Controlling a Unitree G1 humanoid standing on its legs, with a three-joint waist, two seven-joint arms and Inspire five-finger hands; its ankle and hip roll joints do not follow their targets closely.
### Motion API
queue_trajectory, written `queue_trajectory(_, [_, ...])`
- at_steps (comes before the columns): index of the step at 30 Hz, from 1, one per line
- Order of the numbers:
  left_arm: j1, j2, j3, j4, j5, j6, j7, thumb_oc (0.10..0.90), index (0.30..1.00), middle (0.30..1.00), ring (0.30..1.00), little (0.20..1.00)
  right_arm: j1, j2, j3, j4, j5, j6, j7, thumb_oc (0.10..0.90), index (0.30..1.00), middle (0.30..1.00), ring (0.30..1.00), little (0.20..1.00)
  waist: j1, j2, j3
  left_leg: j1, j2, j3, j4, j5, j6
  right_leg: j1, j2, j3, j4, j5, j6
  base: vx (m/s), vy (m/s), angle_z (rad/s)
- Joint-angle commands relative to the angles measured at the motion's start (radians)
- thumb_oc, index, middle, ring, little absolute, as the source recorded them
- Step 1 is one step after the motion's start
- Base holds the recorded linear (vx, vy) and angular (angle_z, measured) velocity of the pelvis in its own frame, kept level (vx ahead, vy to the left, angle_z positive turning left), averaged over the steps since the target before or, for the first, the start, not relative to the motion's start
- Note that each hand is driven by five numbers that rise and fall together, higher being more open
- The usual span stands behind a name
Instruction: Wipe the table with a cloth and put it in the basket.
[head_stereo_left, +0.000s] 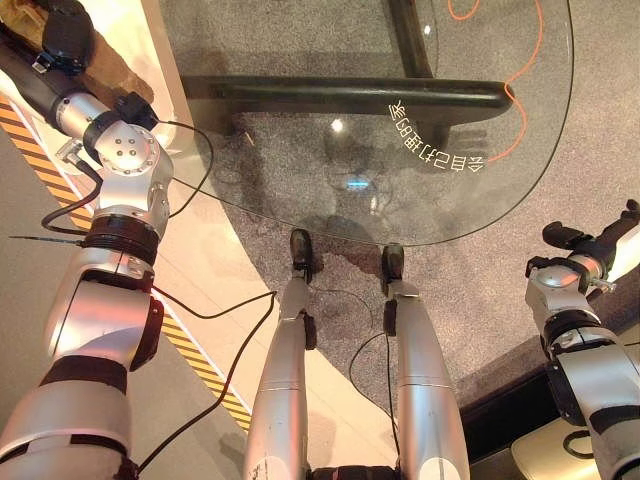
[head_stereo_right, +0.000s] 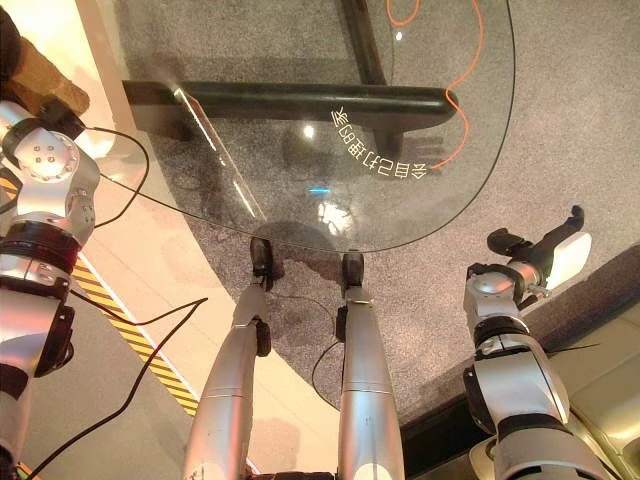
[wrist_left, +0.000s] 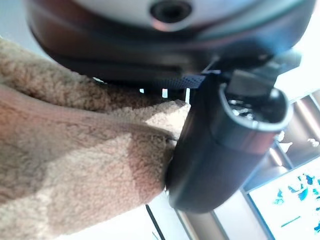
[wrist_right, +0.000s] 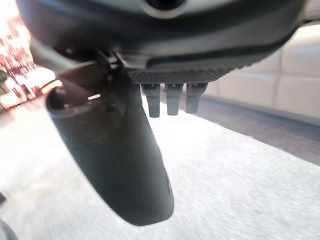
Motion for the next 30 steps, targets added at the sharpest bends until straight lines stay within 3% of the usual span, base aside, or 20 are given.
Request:
queue_trajectory(1, [-0.176, 0.147, -0.018, 0.046, 0.115, -0.021, 0.065, 0.100, 0.300, 0.300, 0.300, 0.200, 0.043, -0.052, 0.020, 0.042, -0.017, 0.003, -0.014, 0.800, 0.900, 0.900, 0.900, 0.900, -0.005, -0.014, -0.025, -0.003, 0.013, -0.030, 0.180, -0.210, -0.003, 0.066, -0.024, -0.008, -0.256, 0.133, 0.044, 0.00, 0.000, 0.00])
queue_trajectory(8, [-0.184, 0.165, -0.042, 0.100, 0.164, 0.078, 0.039, 0.100, 0.300, 0.300, 0.300, 0.200, 0.067, -0.045, 0.028, 0.034, -0.032, 0.005, -0.003, 0.800, 0.900, 0.900, 0.900, 0.900, -0.013, -0.018, -0.025, -0.015, 0.012, -0.030, 0.187, -0.213, -0.001, 0.048, -0.021, -0.003, -0.248, 0.135, 0.044, 0.01, 0.008, 0.00])
queue_trajectory(18, [-0.186, 0.191, -0.056, 0.153, 0.182, 0.157, -0.030, 0.100, 0.300, 0.300, 0.300, 0.200, 0.080, -0.047, 0.033, 0.017, -0.040, 0.005, -0.007, 0.800, 0.900, 0.900, 0.900, 0.900, -0.022, -0.023, -0.025, -0.042, 0.012, -0.032, 0.197, -0.213, 0.001, 0.017, -0.013, 0.006, -0.239, 0.143, 0.043, 0.01, 0.005, 0.00])
queue_trajectory(30, [-0.170, 0.205, -0.052, 0.205, 0.104, 0.184, -0.122, 0.100, 0.300, 0.300, 0.300, 0.200, 0.094, -0.058, 0.027, 0.003, -0.045, -0.003, -0.003, 0.800, 0.900, 0.900, 0.900, 0.900, -0.031, -0.025, -0.025, -0.061, 0.011, -0.033, 0.212, -0.219, 0.003, -0.006, -0.008, 0.013, -0.229, 0.147, 0.044, 0.00, 0.004, 0.00])
